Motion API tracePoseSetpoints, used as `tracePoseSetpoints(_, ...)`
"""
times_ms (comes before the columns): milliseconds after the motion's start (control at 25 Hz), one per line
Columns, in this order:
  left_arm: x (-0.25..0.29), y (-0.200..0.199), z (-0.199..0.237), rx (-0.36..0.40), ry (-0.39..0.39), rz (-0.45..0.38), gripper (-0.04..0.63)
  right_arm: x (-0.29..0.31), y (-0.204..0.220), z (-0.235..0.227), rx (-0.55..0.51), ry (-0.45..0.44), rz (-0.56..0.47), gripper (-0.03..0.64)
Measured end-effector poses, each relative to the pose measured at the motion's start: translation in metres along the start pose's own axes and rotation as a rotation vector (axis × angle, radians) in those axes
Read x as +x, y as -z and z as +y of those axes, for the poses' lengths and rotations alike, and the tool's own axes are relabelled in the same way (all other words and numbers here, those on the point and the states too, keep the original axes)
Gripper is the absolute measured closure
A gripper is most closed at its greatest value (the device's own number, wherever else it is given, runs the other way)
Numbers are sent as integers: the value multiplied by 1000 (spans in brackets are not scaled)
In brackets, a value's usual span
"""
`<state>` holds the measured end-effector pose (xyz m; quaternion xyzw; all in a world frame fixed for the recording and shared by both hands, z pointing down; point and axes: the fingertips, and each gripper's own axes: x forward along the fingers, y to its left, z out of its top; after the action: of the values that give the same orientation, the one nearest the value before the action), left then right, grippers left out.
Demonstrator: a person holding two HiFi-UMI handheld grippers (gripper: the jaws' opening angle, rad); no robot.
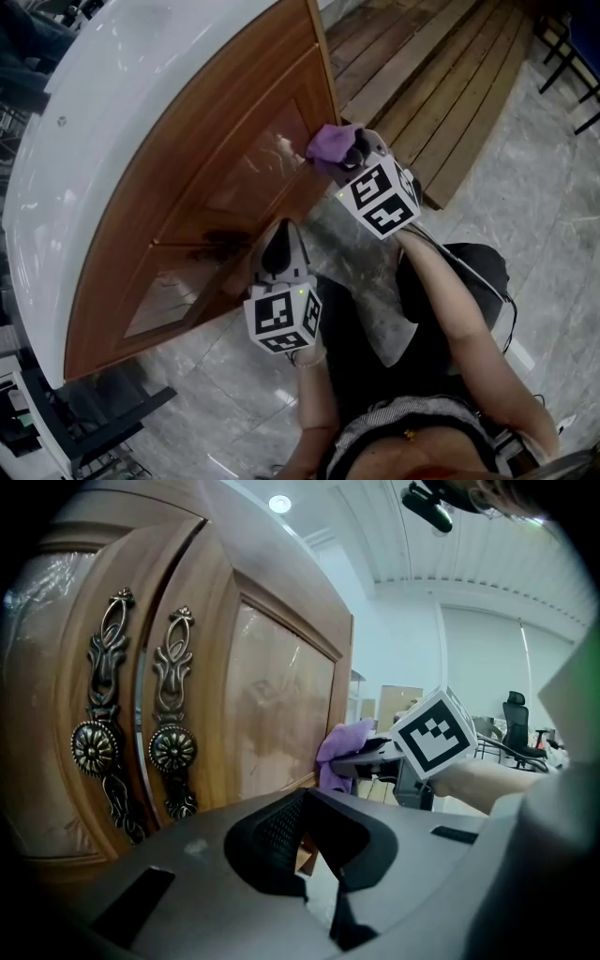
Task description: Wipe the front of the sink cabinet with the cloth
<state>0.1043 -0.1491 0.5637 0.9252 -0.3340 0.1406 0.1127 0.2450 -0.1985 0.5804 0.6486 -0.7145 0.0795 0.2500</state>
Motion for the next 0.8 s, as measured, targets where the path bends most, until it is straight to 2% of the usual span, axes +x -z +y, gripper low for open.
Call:
tracePoseSetpoints(480,-7,0,1,-13,-13,-20,595,-4,0,2,0,21,-8,433)
tracePoseSetpoints(800,-13,1,7,-21,-34,-36,594,-21,-17,26,9,-46,-62,433)
